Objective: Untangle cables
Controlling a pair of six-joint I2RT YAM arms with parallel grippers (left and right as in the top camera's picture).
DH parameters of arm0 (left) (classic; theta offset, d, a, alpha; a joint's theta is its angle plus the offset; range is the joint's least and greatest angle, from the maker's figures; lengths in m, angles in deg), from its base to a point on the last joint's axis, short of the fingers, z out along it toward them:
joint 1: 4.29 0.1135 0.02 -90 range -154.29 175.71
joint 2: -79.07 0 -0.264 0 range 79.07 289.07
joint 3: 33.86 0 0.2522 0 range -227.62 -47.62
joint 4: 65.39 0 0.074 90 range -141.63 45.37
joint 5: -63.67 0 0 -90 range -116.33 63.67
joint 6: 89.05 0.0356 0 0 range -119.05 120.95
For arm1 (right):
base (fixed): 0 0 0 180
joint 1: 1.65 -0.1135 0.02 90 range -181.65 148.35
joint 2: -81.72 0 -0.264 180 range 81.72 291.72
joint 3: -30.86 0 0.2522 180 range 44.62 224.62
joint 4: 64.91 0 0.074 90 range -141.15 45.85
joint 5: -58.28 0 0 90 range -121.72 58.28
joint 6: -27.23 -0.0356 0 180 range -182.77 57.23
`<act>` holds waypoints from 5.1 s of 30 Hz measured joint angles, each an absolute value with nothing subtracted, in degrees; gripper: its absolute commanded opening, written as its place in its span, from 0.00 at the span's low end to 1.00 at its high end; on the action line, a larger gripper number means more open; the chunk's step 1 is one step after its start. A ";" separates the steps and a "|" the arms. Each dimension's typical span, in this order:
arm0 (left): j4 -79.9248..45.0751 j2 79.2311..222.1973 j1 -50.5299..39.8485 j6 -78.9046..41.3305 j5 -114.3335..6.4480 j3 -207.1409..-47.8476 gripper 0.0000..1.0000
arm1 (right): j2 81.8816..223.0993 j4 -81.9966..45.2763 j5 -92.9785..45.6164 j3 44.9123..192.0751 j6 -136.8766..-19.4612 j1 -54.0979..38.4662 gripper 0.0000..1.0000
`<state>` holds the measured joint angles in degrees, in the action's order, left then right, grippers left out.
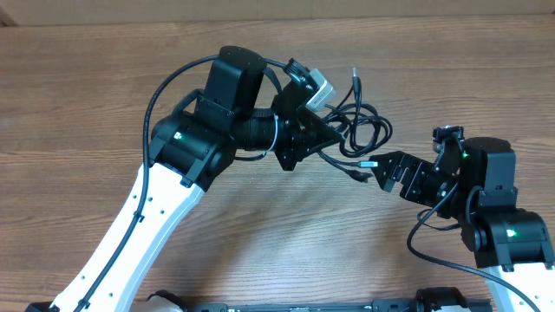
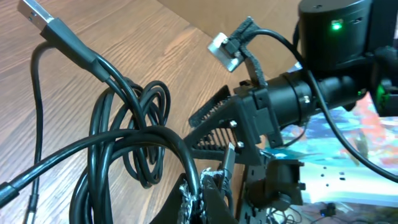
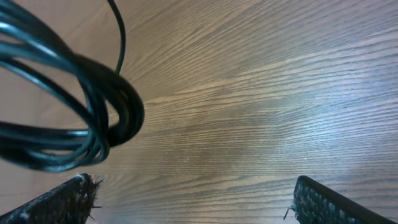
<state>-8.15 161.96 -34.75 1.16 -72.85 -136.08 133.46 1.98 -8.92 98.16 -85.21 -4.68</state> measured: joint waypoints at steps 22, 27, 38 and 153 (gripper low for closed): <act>-1.83 161.96 -27.91 8.28 -87.08 -136.08 0.04 | 133.46 2.02 -9.77 98.16 -85.23 -4.68 1.00; -0.63 161.96 -27.91 9.07 -87.67 -136.08 0.04 | 133.46 1.93 -9.31 98.16 -85.23 -4.68 1.00; 2.65 161.96 -27.91 10.67 -87.03 -136.08 0.04 | 133.46 1.41 -7.04 98.16 -85.23 -4.68 1.00; -0.63 162.11 -16.78 14.45 -106.49 -136.08 0.04 | 139.87 -1.41 -39.19 98.16 -85.21 -4.79 0.90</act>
<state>-0.63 162.11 -16.78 14.45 -106.49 -136.08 139.87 -1.41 -39.19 98.16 -85.21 -4.79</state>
